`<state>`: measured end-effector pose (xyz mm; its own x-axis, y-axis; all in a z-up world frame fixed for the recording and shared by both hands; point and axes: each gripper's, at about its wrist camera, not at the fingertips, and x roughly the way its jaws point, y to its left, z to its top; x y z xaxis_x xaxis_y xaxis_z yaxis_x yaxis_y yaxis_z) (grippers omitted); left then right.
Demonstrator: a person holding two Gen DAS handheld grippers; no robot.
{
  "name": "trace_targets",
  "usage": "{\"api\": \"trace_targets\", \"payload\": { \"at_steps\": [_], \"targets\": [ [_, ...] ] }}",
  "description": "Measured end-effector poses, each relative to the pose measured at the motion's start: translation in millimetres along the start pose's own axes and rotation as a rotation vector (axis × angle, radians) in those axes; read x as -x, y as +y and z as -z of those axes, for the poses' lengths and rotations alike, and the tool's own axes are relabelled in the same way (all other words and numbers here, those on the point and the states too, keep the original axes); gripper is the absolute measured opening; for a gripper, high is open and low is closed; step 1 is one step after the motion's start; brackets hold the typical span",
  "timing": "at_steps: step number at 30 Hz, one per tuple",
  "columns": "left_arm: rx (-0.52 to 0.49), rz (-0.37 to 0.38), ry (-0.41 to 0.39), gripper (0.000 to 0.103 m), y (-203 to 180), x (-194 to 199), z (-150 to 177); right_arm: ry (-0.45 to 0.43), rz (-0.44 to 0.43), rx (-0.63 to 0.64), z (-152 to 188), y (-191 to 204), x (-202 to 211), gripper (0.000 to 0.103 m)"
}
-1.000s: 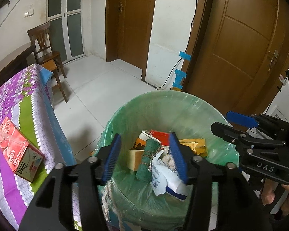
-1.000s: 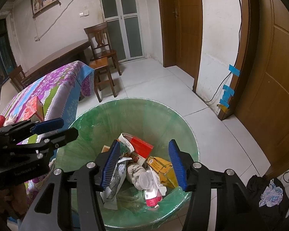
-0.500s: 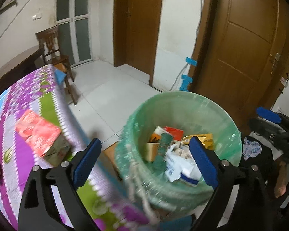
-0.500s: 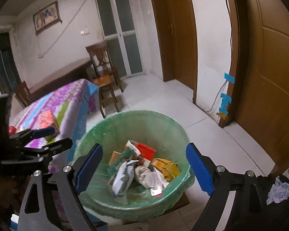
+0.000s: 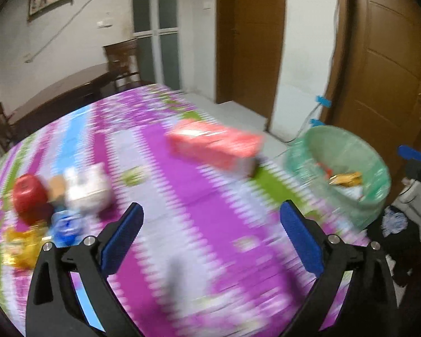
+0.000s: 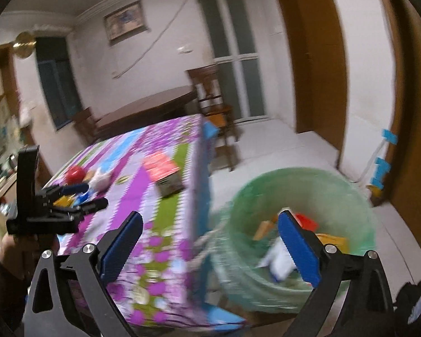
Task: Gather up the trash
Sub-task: 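Move both open tools back over the table toward the remaining trash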
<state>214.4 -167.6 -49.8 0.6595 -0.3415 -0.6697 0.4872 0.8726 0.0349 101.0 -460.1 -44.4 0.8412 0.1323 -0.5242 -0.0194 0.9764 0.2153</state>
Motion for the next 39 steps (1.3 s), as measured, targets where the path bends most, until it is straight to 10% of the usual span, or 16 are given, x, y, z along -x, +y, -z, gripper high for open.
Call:
{"api": "trace_targets", "payload": {
  "at_steps": [13, 17, 21, 34, 39],
  "targets": [
    [0.012, -0.149, 0.078, 0.095, 181.6, 53.4, 41.2, 0.142, -0.172, 0.111, 8.8, 120.7, -77.1, 0.096],
    [0.079, -0.091, 0.033, 0.095, 187.2, 58.5, 42.7, 0.179, -0.240, 0.129, 0.2, 159.1, -115.1, 0.096],
    [0.082, -0.055, 0.022, 0.095, 171.4, 46.9, 45.7, 0.267, -0.313, 0.127, -15.7, 198.9, -170.2, 0.061],
    [0.116, -0.012, 0.035, 0.094, 169.8, 23.7, 42.0, 0.389, -0.303, 0.088, -63.6, 280.1, -318.6, 0.061],
    [0.138, 0.004, 0.025, 0.094, 174.3, 27.4, 44.6, 0.400, -0.294, 0.193, -66.1, 305.2, -333.8, 0.040]
  ]
}}
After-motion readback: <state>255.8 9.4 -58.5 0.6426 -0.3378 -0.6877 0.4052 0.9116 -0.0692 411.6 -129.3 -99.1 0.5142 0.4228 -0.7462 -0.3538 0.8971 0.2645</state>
